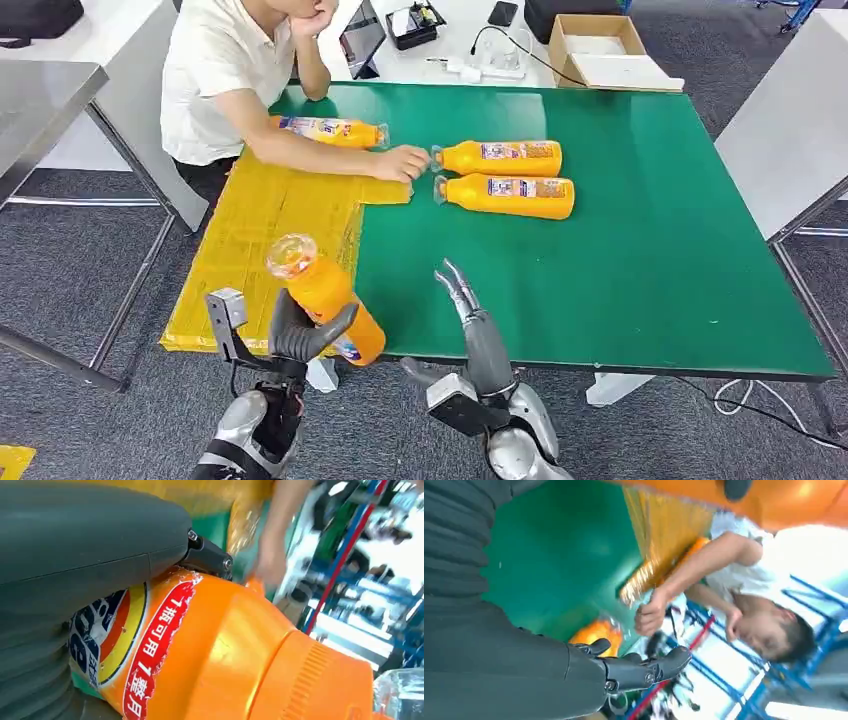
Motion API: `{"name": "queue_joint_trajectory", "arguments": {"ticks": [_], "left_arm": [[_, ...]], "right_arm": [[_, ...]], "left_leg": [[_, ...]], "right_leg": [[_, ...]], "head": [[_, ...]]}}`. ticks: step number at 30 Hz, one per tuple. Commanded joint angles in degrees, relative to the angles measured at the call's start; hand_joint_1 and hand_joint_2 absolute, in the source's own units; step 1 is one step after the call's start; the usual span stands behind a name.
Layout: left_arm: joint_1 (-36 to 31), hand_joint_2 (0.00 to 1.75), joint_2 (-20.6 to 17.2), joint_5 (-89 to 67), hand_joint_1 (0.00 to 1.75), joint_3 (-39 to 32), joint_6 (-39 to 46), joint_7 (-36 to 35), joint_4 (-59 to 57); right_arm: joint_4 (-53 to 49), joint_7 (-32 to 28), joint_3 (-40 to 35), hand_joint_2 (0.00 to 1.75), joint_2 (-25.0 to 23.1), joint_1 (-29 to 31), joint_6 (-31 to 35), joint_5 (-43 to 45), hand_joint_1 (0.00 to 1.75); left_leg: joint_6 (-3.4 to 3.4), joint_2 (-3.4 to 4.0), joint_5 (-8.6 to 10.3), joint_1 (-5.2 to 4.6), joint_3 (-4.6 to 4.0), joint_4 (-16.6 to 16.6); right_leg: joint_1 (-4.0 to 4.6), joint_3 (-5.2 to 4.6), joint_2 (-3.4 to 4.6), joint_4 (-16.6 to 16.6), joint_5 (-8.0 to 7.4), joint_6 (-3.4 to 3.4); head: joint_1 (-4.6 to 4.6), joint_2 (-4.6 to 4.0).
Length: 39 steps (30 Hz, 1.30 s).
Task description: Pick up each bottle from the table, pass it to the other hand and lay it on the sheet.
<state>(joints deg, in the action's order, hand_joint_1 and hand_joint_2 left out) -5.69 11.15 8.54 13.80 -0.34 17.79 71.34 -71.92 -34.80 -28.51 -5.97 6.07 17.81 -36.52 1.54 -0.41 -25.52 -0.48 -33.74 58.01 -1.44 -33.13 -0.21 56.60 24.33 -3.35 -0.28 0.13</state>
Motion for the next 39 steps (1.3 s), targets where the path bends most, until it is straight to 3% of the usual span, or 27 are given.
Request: {"name": "queue_joint_trajectory", "arguments": {"ticks": [1, 5, 7, 8, 10, 19, 29, 30, 39], "left_arm": [[-3.48, 1.75, -3.51, -30.24, 1.75, -4.67, 16.24, -2.12, 3.75], [-5.35, 1.75, -4.67, -42.59, 1.75, -6.53, 21.08, -4.54, 2.19], [-7.63, 1.75, -6.81, -59.96, 1.75, -4.77, 27.06, -9.76, -0.75], [-9.97, 1.75, -7.81, -71.74, 1.75, -3.95, 27.02, -14.32, -3.77], [-14.34, 1.75, -8.25, -77.75, 1.75, -3.31, 21.47, -17.61, -9.93], [-26.22, 1.75, -7.92, -82.21, 1.75, -2.39, 19.22, -17.97, -30.41], [-28.37, 1.75, -6.16, -74.23, 1.75, -7.48, 15.02, -14.46, -35.98], [-29.24, 1.75, -6.2, -73.02, 1.75, -8.06, 13.84, -14.32, -37.93], [-33.04, 1.75, -6.97, -73.68, 1.75, -8.52, 8.85, -19.95, -47.99]], "right_arm": [[-9.32, -2.04, 5.88, 1.75, 2.0, -3.84, 1.65, -0.54, 0.0], [-10.7, -1.73, 6.13, 1.75, 1.95, -4.25, 2.95, -0.9, 0.0], [-10.57, -1.93, 6.21, 1.75, 1.66, -3.95, 2.2, -0.08, 0.0], [-10.34, -2.23, 6.06, 1.75, 1.55, -3.54, 1.57, -0.02, 0.0], [-9.69, -2.44, 5.71, 1.75, 1.49, -2.85, 0.22, 0.07, 0.0], [-5.65, -4.01, 4.62, 1.75, 0.51, -0.76, -3.34, 1.35, 0.0], [-3.56, -4.86, 5.15, 1.75, 0.19, -0.52, -4.24, 3.45, 0.0], [-2.91, -5.2, 5.45, 0.0, 0.04, -0.36, -4.76, 4.61, 0.0], [-0.53, -5.2, 5.91, 0.0, -0.34, 0.43, -2.22, 6.71, 0.0]], "left_leg": [[-0.08, -0.07, 0.01, 0.07, -0.01, 0.03], [-0.1, -0.03, 0.0, 0.08, 0.04, 0.01], [-0.17, -0.02, -0.05, 0.18, 0.13, 0.05], [-0.14, -0.02, 0.0, 0.11, 0.13, -0.02], [-0.14, -0.05, 0.03, 0.13, 0.13, -0.02], [-0.18, -0.08, 0.14, 0.15, 0.11, 0.01], [-0.14, 0.04, 0.11, 0.11, 0.1, 0.0], [-0.19, 0.04, 0.09, 0.18, 0.15, 0.01], [-0.16, 0.08, 0.13, 0.13, 0.16, -0.04]], "right_leg": [[0.07, 0.02, -0.07, 0.01, 0.0, 0.11], [0.09, 0.06, -0.03, -0.01, 0.01, 0.14], [0.19, 0.18, -0.02, -0.02, 0.04, 0.25], [0.13, 0.14, -0.03, -0.02, 0.02, 0.2], [0.14, 0.15, -0.07, -0.04, 0.0, 0.19], [0.17, 0.15, -0.09, -0.04, -0.15, 0.36], [0.13, 0.11, -0.01, -0.01, -0.13, 0.3], [0.21, 0.18, -0.01, -0.04, -0.13, 0.37], [0.15, 0.16, 0.04, -0.06, -0.17, 0.32]], "head": [[0.0, 0.0], [0.02, 0.0], [0.0, -0.02], [0.0, -0.02], [0.0, -0.02], [0.0, -0.02], [0.02, -0.02], [0.02, -0.02], [0.02, 0.0]]}}
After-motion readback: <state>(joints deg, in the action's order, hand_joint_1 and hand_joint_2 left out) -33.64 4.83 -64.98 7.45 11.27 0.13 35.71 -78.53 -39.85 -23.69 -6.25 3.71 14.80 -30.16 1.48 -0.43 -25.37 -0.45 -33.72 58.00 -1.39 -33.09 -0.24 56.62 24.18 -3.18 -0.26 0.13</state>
